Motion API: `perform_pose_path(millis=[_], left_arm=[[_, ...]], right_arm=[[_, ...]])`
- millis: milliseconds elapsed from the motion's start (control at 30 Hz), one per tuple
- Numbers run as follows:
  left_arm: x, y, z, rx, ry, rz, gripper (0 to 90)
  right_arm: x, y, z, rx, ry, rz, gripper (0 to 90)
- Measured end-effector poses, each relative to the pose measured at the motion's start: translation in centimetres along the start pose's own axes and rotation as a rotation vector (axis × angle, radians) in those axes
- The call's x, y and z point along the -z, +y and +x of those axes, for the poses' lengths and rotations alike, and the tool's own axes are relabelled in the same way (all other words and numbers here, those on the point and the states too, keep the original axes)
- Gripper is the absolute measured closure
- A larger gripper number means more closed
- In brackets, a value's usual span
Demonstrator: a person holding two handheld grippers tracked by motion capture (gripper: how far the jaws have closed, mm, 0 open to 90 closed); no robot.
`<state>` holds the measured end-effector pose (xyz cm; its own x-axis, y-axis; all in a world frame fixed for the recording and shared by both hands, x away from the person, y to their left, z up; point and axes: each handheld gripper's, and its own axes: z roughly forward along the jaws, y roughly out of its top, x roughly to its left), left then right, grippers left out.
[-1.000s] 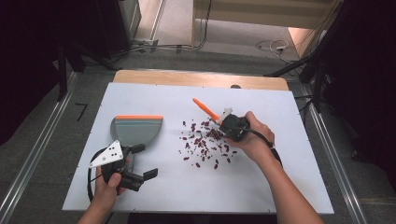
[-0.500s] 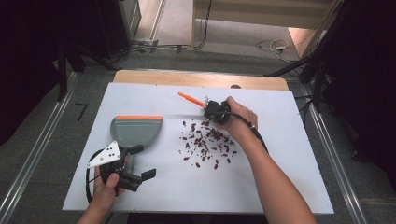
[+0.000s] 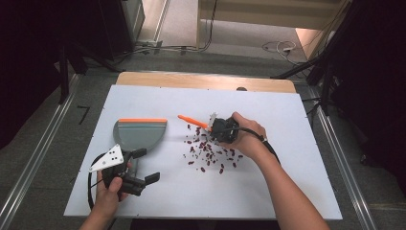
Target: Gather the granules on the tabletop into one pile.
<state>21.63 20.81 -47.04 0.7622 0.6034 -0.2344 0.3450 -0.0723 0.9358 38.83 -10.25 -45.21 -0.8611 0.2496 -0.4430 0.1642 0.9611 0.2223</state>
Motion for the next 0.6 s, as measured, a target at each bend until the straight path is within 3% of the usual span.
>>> perform_pose_path(millis=[200, 367, 500, 600], left_arm=[[-0.1, 0.0, -0.1, -0.002, 0.002, 0.002, 0.2], [0.1, 0.0, 0.0, 0.000, 0.013, -0.005, 0.2], [0.1, 0.0, 0.1, 0.004, 0.017, -0.011, 0.2], [0.1, 0.0, 0.0, 0.003, 0.016, -0.010, 0.2]], right_arm=[[1.0, -0.3, 0.8, 0.042, -0.002, -0.004, 68.3], [1.7, 0.2, -0.3, 0.000, -0.021, -0.054, 68.5], [1.5, 1.9, -1.6, 0.002, -0.060, -0.076, 68.5], [0.7, 3.5, -2.1, 0.056, -0.088, -0.083, 68.5]])
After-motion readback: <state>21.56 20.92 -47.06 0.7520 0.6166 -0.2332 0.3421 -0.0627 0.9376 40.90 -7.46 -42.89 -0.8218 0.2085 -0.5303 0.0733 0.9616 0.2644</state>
